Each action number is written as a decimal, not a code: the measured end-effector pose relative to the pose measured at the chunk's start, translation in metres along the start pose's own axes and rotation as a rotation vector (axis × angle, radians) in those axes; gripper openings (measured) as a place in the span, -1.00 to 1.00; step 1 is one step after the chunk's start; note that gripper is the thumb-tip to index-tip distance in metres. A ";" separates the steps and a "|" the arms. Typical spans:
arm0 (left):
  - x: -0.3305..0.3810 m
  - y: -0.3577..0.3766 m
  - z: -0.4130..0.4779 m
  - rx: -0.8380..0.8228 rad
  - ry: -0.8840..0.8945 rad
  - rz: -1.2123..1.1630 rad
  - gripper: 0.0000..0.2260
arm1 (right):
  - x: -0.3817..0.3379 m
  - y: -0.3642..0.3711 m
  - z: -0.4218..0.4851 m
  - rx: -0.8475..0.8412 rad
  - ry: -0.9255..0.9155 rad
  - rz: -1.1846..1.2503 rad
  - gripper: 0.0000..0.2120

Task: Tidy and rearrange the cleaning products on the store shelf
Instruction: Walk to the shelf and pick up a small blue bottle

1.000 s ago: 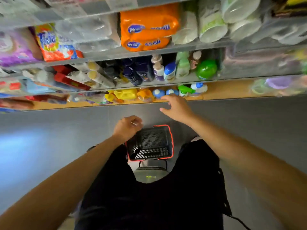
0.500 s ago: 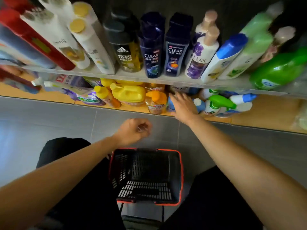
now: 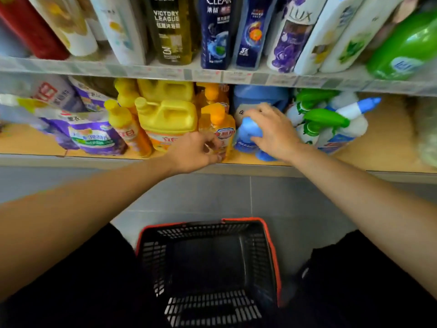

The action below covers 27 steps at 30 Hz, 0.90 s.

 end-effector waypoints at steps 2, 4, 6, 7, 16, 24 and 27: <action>0.009 0.001 -0.003 0.044 0.041 -0.007 -0.57 | -0.004 -0.026 -0.012 0.005 -0.035 0.082 -0.44; 0.024 0.003 -0.004 0.056 0.121 -0.055 -0.39 | -0.007 -0.048 -0.021 -0.016 -0.047 0.175 -0.42; 0.038 0.005 -0.005 0.045 0.160 -0.163 -0.33 | -0.012 -0.064 -0.029 -0.014 -0.026 0.298 -0.39; 0.043 0.008 -0.007 0.018 0.165 -0.236 -0.34 | -0.015 -0.068 -0.033 -0.005 -0.010 0.362 -0.40; 0.050 0.051 -0.033 -0.284 0.174 -0.615 -0.50 | -0.011 -0.029 -0.106 0.238 0.162 1.081 -0.48; 0.046 0.079 -0.055 -0.426 0.161 -0.599 -0.56 | -0.024 0.034 -0.172 0.467 0.247 1.311 -0.46; 0.053 0.087 -0.069 -0.456 0.187 -0.584 -0.52 | -0.020 0.031 -0.193 0.540 0.303 1.309 -0.72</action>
Point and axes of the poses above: each hand's wrist, its own z-axis towards the middle knuckle, its own y-axis out of the palm, x = y × z, the point moved 7 cm from there along z, towards the middle knuckle, and after that the axes turned 8 degrees about -x, right-handed, at the moved point
